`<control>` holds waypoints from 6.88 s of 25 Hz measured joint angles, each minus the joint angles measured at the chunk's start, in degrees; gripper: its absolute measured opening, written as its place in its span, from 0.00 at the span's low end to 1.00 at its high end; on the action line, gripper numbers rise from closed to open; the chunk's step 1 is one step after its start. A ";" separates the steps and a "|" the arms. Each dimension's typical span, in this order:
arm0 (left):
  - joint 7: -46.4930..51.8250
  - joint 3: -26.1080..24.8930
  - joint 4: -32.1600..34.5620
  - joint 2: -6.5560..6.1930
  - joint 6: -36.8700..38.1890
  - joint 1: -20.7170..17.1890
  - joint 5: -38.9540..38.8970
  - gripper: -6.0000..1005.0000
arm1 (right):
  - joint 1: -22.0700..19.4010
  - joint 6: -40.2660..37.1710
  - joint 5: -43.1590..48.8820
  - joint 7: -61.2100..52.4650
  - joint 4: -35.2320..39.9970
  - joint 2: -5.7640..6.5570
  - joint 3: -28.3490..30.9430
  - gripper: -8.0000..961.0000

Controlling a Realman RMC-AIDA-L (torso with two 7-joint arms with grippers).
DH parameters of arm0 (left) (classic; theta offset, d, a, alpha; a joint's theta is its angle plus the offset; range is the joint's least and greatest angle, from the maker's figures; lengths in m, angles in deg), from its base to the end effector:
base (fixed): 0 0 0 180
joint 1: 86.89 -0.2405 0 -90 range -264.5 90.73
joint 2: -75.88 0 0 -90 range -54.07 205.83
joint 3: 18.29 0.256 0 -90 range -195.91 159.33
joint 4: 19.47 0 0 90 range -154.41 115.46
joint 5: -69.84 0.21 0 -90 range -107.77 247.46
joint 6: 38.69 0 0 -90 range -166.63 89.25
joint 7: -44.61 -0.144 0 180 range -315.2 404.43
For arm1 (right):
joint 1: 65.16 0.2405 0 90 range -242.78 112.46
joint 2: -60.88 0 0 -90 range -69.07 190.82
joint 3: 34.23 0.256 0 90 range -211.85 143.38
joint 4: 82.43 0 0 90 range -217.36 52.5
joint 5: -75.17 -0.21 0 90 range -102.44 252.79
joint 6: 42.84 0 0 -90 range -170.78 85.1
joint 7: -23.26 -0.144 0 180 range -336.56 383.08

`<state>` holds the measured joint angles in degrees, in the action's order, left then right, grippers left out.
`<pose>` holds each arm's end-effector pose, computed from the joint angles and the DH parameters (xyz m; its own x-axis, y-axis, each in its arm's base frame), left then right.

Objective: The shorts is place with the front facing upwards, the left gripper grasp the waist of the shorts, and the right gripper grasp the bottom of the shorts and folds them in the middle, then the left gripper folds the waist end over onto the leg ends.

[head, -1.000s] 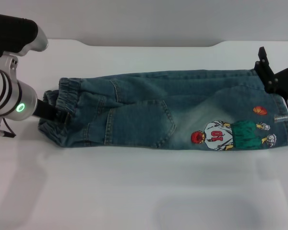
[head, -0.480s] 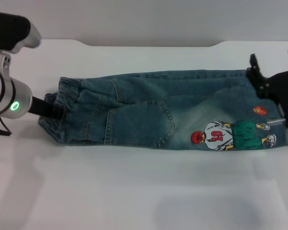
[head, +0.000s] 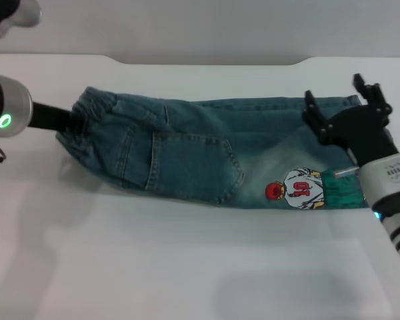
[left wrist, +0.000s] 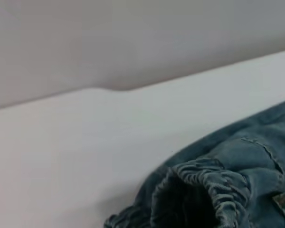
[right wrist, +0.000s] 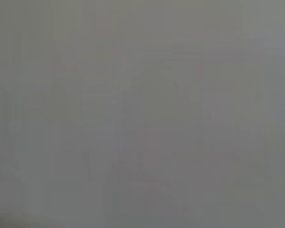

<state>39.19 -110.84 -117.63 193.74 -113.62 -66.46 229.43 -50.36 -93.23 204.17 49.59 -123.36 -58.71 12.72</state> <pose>-0.1812 0.3506 0.0445 0.6386 0.7348 0.2286 0.6368 -0.3378 -0.6931 0.2551 0.3176 -0.0698 0.8386 0.0448 -0.5429 -0.5209 -0.2257 -0.8232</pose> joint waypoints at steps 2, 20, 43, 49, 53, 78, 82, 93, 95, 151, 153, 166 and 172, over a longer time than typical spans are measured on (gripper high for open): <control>0.14 0.00 -2.45 0.00 -0.46 -0.43 0.08 0.06 | 1.50 0.65 -1.97 -0.04 0.69 -0.01 -1.55 0.86; -0.11 -1.48 -16.22 0.00 -4.57 0.29 -0.10 0.06 | 11.19 5.94 -11.47 -5.86 7.13 -0.12 -8.81 0.86; -2.55 -1.23 -16.78 0.13 -3.67 6.06 -6.63 0.06 | 19.61 17.03 -11.29 -18.11 8.29 -0.21 -15.19 0.86; -3.78 -1.49 -16.95 0.13 -2.01 7.30 -10.04 0.06 | 22.52 20.26 -11.27 -22.07 8.48 -0.21 -16.42 0.86; -4.33 -1.08 -16.98 0.21 -1.05 7.79 -11.45 0.06 | 23.76 20.87 -11.27 -23.24 8.33 -0.22 -17.42 0.86; -4.93 0.62 -16.43 0.18 2.99 6.22 -12.97 0.07 | 21.91 12.20 -10.88 -25.54 11.31 -0.07 -18.90 0.86; -5.16 0.97 -16.34 0.17 3.37 5.89 -12.96 0.08 | 19.79 7.08 -10.90 -24.35 13.06 -0.02 -18.18 0.86; -5.92 2.74 -15.93 0.22 5.78 3.97 -13.02 0.09 | 13.77 2.28 -11.34 -15.89 14.88 0.33 -11.46 0.86; -5.94 3.04 -15.79 0.19 6.04 3.85 -13.03 0.09 | 13.19 2.18 -11.35 -15.87 15.40 0.32 -10.95 0.86; -16.80 23.64 11.41 0.08 70.98 -13.07 -16.20 0.85 | -15.26 -18.90 -11.01 0.35 -6.36 1.12 4.33 0.86; -16.95 23.84 12.19 0.05 72.79 -13.12 -16.05 0.85 | -15.66 -18.87 -11.01 0.39 -6.90 1.13 4.56 0.86; -7.66 29.60 42.54 0.45 111.39 -8.84 -16.49 0.85 | -17.45 -16.06 -11.23 -0.22 -6.72 0.81 7.72 0.86; 2.92 30.92 59.51 0.54 120.61 -2.71 -16.18 0.85 | -16.68 -15.84 -11.08 -0.70 -5.60 0.82 6.89 0.86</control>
<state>42.10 -79.92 -58.12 194.28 6.99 -69.17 213.24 -67.05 -109.07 193.08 48.88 -128.96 -57.89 19.61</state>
